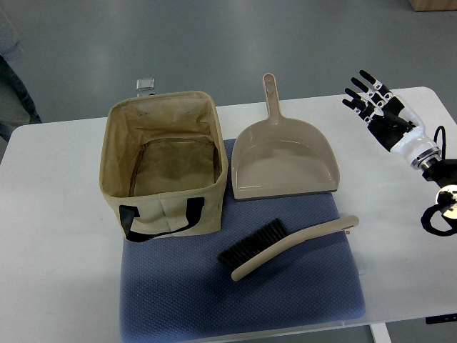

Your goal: Put pink broom in yellow bag with right hand

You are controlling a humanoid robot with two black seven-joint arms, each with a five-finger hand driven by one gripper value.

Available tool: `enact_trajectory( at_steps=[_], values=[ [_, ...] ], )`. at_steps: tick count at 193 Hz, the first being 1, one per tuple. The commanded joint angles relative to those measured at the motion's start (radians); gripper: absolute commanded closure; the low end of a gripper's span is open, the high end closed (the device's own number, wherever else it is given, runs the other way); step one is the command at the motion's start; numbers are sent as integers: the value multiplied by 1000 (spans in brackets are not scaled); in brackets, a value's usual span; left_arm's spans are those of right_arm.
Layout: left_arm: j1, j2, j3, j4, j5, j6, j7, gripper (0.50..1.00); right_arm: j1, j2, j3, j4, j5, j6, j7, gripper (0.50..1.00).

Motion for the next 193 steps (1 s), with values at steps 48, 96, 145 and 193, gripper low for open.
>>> enact_trajectory(
  at_steps=[48,96,145,193],
  values=[
    [1,0,0,1,0,-1,-1,500,2,0,4,0,0,-2,0,572],
    [1,0,-1,1,0,-1,-1,500,0,3,1,0,0,15,1,572],
    [1,0,-1,1,0,-1,-1,500,0,3,1,-1,0,31,1,572],
    [1,0,-1,1,0,0,-1,500,2,-3,1,-1,0,31,1,572]
  ],
)
